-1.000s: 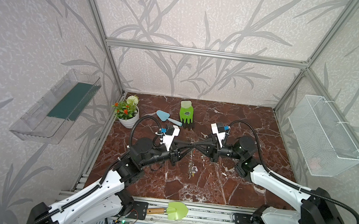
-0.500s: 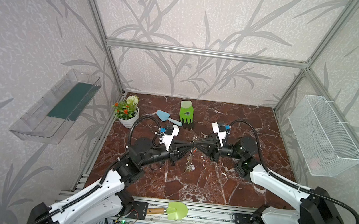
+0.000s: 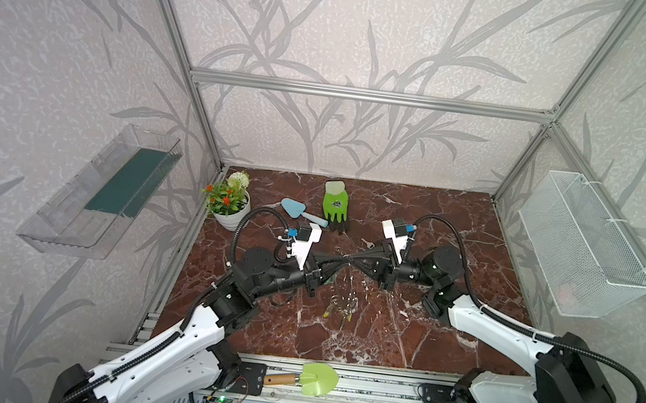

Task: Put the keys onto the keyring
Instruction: 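Release the disc with the right gripper and swing it toward the black-tagged key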

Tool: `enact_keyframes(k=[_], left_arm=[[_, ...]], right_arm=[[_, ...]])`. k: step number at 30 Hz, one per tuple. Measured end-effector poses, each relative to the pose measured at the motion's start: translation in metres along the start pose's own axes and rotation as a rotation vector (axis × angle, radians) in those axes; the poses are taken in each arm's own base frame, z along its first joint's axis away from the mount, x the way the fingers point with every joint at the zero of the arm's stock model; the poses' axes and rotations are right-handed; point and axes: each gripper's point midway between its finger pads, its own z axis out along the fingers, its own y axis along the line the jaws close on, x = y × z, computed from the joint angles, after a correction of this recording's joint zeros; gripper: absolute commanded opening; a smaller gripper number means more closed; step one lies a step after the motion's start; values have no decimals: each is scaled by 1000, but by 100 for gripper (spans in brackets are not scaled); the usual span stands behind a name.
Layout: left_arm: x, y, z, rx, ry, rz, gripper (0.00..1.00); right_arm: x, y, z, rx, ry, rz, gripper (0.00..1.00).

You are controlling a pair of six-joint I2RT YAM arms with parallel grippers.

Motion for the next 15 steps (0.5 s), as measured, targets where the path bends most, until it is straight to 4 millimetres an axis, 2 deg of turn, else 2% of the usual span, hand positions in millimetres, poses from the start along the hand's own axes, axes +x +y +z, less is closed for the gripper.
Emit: enact_keyframes(k=[3, 8, 9, 15], left_arm=[[0, 1, 0, -7, -2, -9, 0], [5, 9, -2, -53, 14, -29, 0], [8, 13, -3, -73, 23, -38, 0], [18, 27, -10, -164, 61, -79, 0]], right_arm=[[0, -1, 0, 2, 0, 3, 3], [-2, -2, 0, 14, -9, 2, 33], [-3, -3, 0, 21, -16, -2, 36], [-18, -13, -13, 190, -59, -51, 42]])
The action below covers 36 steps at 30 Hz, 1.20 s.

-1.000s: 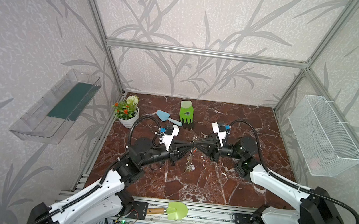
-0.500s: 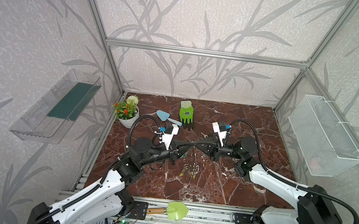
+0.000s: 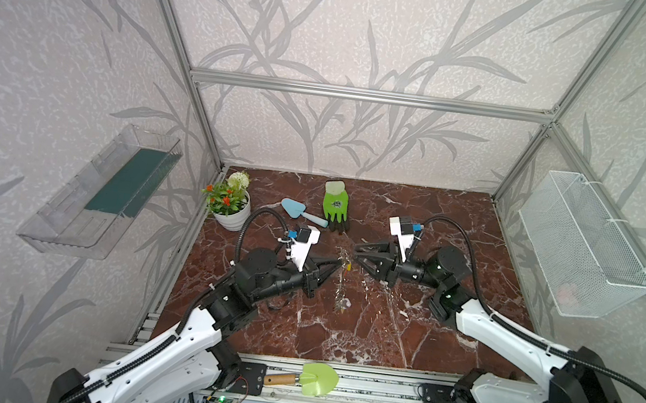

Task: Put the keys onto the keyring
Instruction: 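Release the disc with the right gripper and swing it toward the black-tagged key, then lower the right gripper onto the silver key and grasp its ring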

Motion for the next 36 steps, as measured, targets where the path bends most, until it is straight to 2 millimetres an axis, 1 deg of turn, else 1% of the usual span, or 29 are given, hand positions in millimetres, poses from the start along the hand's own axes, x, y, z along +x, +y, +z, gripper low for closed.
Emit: enact_keyframes(k=[3, 6, 10, 13, 14, 17, 18, 22, 24, 27, 29, 31, 32, 36], left_arm=[[0, 3, -2, -29, 11, -13, 0], [-3, 4, -4, -50, 23, -23, 0], [-10, 1, -3, -69, 46, -38, 0], [-11, 1, -2, -81, 65, -47, 0], [-10, 2, -2, -91, 76, -50, 0], [-10, 6, -2, -126, 111, -61, 0], [-11, 7, -2, -140, 120, -60, 0], [-14, 12, -7, -214, 178, -32, 0], [-15, 13, -12, -244, 206, -10, 0], [-12, 18, -20, -286, 241, 26, 0], [-6, 25, -26, -319, 257, 37, 0], [1, 30, -32, -335, 268, 37, 0], [4, 32, -35, -341, 272, 37, 0], [8, 32, -42, -343, 270, 36, 0]], right_arm=[[-7, -13, -9, 130, -19, -24, 44], [-6, -30, -17, 247, -15, -22, 46], [7, -53, -27, 382, 24, 13, 50], [18, -70, -35, 483, 65, 39, 57], [21, -75, -38, 520, 76, 44, 61], [25, -89, -49, 622, 107, 44, 68], [26, -94, -52, 654, 117, 40, 68], [32, -119, -63, 811, 192, 38, 68], [36, -135, -63, 878, 241, 44, 68], [49, -162, -61, 960, 325, 69, 68], [62, -182, -61, 1003, 386, 96, 67], [75, -203, -63, 1029, 473, 91, 63], [82, -214, -62, 1039, 509, 95, 60], [107, -247, -64, 1081, 637, 89, 54]])
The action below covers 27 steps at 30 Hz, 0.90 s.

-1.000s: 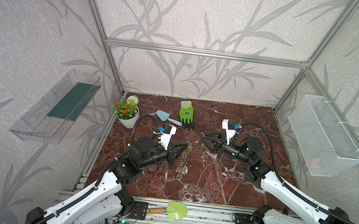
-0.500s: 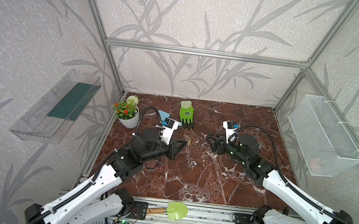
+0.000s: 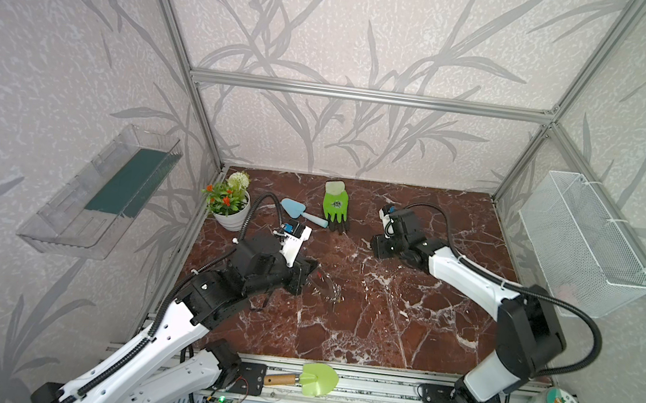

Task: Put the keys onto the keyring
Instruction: 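Lower the right gripper onto the silver key and grasp its ring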

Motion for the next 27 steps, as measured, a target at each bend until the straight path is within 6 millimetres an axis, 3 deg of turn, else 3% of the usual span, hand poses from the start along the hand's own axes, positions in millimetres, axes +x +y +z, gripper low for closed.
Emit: enact_keyframes(k=[5, 9, 27], left_arm=[[0, 0, -2, 4, 1, 5, 0], [1, -3, -4, 18, 0, 6, 0], [0, -5, -6, 50, -2, -8, 0]], right_arm=[[8, -10, 43, 54, 121, -48, 46], [6, -10, 65, 55, 182, -60, 42], [30, -30, 86, 87, 289, -43, 24]])
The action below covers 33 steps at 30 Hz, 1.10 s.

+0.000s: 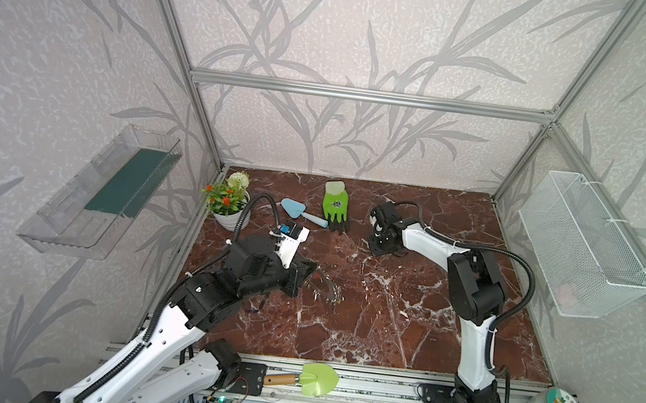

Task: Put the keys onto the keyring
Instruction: 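Lower the right gripper onto the silver key and grasp its ring, then lift the key with the right gripper and carry it to the disc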

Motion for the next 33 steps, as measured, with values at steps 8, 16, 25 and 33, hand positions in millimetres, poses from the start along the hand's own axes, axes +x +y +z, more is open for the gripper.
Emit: enact_keyframes(k=[8, 16, 25, 33], left_arm=[[3, 0, 1, 9, 7, -4, 0], [3, -2, 1, 21, 11, -8, 0], [3, -3, 1, 28, 13, -10, 0], [1, -4, 1, 37, 5, -8, 0]], right_arm=[[-9, 1, -4, -9, -21, 3, 20], [-20, 4, -7, -25, -43, 4, 22], [-15, 9, 4, -53, -15, 0, 31], [-12, 8, 10, -41, -1, -4, 12]])
